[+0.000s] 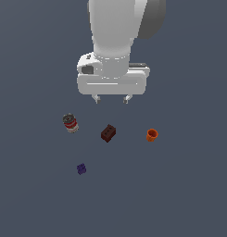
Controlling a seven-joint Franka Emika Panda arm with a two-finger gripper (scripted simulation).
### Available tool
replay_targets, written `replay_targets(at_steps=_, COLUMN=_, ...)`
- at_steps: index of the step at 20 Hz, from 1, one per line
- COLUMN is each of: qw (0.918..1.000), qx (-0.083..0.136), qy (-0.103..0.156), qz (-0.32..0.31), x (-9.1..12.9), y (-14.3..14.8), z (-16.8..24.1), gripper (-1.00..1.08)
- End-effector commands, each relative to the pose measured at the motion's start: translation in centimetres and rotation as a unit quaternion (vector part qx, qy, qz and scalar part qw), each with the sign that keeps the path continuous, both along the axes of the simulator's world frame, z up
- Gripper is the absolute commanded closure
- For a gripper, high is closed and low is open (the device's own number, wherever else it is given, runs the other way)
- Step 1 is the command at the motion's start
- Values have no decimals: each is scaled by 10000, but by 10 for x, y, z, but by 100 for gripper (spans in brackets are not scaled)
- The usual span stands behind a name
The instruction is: Pick up a designated object from a clutter of objects.
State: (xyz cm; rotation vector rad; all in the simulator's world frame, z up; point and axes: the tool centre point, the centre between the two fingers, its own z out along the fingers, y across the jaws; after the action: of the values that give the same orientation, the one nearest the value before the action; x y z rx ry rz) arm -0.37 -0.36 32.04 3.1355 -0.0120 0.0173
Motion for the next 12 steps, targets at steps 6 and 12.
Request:
replay_targets(at_steps=6, qw=9997, qx=70, qy=17, qz=-249, x=-1, y=-15, z=1, gripper=-92)
replay_targets(at_steps=12, qw=9991, qx=116, qy=26, qz=-406, x=-2, y=-24, z=2, gripper=-92)
